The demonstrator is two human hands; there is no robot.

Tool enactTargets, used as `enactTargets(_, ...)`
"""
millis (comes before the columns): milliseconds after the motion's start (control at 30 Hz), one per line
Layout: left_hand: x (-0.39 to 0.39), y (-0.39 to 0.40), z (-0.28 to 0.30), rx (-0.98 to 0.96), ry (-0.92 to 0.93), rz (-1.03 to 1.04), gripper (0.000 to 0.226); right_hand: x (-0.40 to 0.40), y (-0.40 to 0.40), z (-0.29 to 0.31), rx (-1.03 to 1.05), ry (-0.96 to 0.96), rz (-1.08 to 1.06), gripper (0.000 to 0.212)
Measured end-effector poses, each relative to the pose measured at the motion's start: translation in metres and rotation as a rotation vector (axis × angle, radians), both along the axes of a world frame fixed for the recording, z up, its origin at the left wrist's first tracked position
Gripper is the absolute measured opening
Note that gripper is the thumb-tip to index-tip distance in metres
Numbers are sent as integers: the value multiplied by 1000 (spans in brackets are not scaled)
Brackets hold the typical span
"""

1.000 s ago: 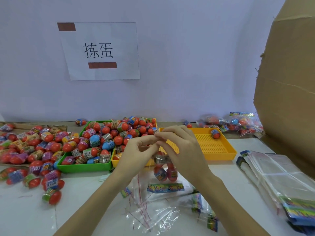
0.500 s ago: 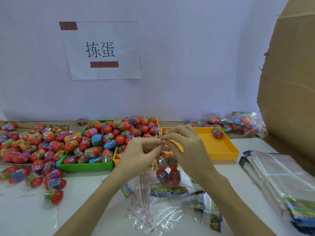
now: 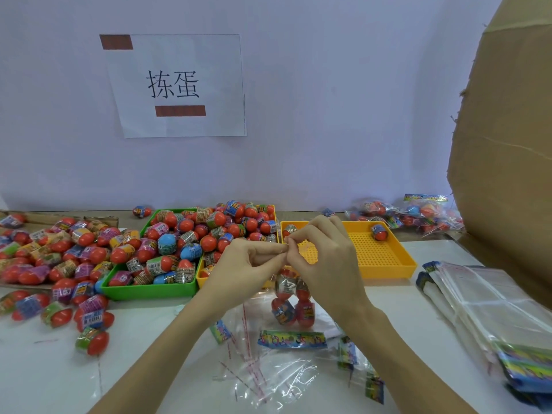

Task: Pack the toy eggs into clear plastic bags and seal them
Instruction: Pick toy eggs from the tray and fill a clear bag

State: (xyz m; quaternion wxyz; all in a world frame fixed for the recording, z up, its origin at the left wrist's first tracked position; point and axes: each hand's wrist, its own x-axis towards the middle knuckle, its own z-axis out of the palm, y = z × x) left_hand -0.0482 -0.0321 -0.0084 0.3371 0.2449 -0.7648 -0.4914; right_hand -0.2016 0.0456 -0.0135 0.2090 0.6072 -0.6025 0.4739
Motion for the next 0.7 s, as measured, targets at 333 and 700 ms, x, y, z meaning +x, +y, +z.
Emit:
enactTargets(333,7,-11,1,261,79,-4,20,-57,5,8,-54,-462,-180,8)
enactTargets(700,17,-29,-3,368,201,195,19,-70,5,6,120,-518,-33,11)
